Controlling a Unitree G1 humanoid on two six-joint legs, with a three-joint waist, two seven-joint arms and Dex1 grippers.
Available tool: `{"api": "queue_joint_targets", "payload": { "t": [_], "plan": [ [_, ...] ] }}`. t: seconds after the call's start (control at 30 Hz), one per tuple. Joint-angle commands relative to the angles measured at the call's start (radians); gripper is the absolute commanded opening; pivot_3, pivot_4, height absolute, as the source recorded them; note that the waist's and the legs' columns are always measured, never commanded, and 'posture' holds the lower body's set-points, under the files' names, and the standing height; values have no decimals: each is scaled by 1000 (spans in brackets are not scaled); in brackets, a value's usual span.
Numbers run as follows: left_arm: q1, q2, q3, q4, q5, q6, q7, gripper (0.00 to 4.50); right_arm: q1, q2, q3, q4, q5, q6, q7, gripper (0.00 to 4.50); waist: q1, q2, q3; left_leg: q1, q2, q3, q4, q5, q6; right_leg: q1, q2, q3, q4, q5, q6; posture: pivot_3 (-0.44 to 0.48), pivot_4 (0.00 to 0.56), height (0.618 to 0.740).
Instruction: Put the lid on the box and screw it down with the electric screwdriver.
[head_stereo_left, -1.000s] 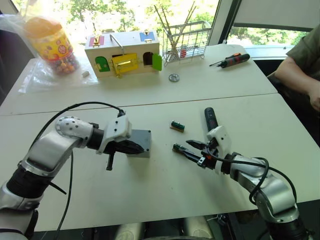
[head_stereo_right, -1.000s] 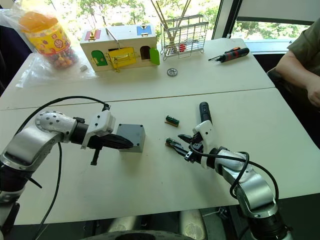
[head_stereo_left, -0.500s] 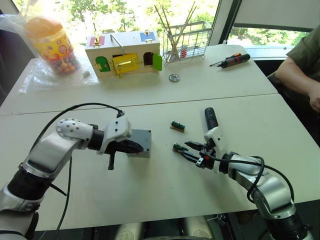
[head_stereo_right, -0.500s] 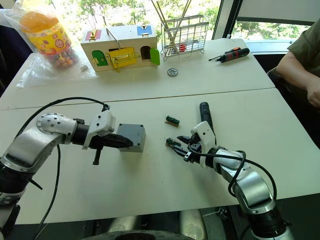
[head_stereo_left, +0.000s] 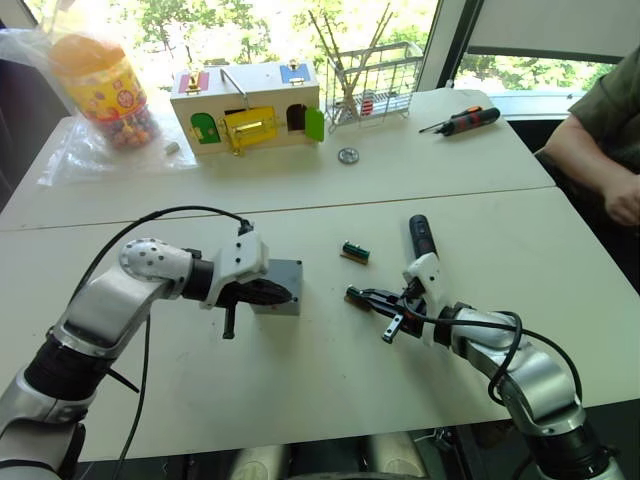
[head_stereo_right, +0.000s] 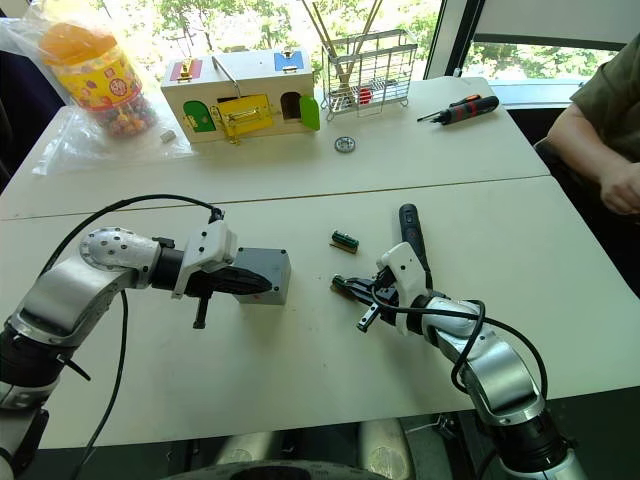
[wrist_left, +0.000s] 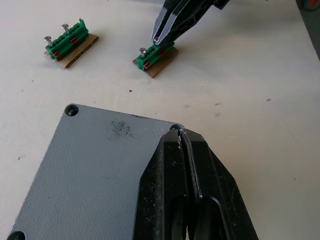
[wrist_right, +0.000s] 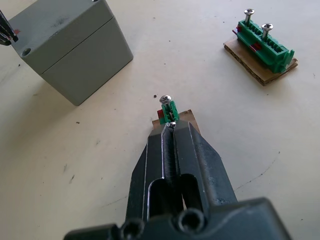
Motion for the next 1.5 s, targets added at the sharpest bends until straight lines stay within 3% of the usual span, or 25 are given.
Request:
{"api": "queue_joint_targets", "payload": {
  "t": [0.03,0.37,0.57,0.83,1.5],
  "plan": [
    [-10,1,10,-8,5,-11,1,0,-10,5,-27,-47,23,-10,-1,51,0,0,0,0,0,0,0,0,0,0,0,0,0,0,0,0,150,740],
    [-55,-39,122,105,-68,37,40,0,-81,-13,-85,-136,87,55,-7,51,0,0,0,0,0,0,0,0,0,0,0,0,0,0,0,0,150,740],
    [-6,32,197,140,-52,36,41,0,-262,109,7,-75,116,70,-28,51,-13,0,0,0,1,0,-1,0,0,-2,0,0,1,0,0,0,150,740],
    [72,53,224,84,-56,44,79,0,-344,182,105,121,54,-54,11,51,1,0,0,0,-2,0,2,0,0,0,-2,0,1,0,0,0,150,740],
    [116,23,201,23,-64,60,133,0,-374,230,152,214,14,-119,42,51,-4,0,0,0,0,0,0,0,0,-2,0,0,2,0,0,0,150,740]
  ]
}}
